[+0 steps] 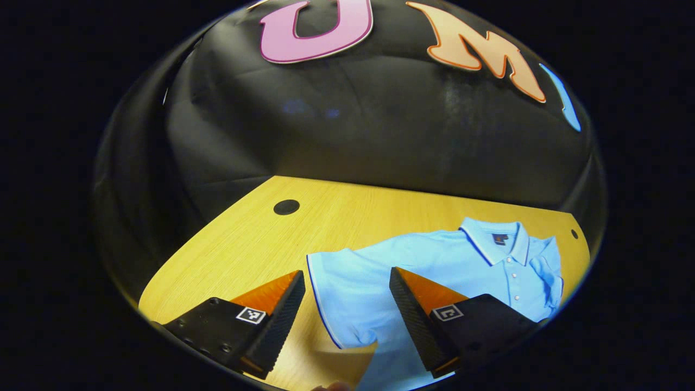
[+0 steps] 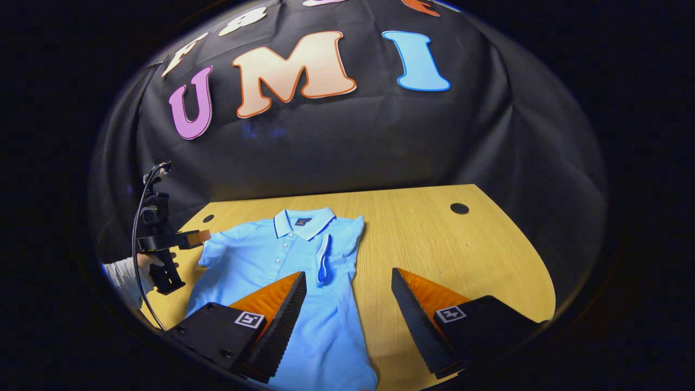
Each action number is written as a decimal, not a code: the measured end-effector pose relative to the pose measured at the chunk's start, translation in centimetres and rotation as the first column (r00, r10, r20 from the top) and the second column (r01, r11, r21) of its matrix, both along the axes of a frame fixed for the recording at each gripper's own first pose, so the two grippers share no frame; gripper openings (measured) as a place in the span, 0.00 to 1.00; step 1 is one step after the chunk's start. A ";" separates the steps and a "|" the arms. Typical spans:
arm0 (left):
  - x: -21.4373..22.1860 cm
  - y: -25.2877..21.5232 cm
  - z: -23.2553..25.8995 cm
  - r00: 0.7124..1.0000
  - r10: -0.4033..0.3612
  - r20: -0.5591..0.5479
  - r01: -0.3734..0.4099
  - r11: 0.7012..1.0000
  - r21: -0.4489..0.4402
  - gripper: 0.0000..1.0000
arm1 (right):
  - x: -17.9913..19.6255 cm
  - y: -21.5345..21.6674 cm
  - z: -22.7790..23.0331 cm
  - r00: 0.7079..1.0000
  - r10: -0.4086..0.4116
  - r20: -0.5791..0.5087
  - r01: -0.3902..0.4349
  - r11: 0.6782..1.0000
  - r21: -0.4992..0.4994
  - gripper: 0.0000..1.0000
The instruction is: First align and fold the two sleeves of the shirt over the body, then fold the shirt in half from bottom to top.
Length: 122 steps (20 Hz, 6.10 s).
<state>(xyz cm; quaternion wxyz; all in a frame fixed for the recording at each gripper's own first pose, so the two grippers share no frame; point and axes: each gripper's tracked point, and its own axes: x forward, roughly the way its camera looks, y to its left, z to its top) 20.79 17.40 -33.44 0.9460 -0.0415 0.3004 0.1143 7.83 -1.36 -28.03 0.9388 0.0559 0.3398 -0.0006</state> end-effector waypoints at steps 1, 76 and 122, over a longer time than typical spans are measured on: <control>0.1 0.5 -0.8 1.000 0.014 -0.021 -0.014 1.000 -0.005 0.95 | -0.3 -0.2 -0.3 1.000 -0.006 -0.007 0.006 1.000 -0.001 0.98; -37.4 -12.4 1.2 0.929 -0.348 -0.125 0.344 0.937 -0.059 0.96 | -25.4 1.4 -5.3 0.992 0.114 -0.059 -0.119 0.989 -0.089 0.98; -19.1 -14.0 8.2 0.914 -0.405 -0.007 0.389 0.882 -0.264 0.00 | -5.8 6.6 2.8 0.991 0.067 0.113 -0.086 0.982 0.168 0.02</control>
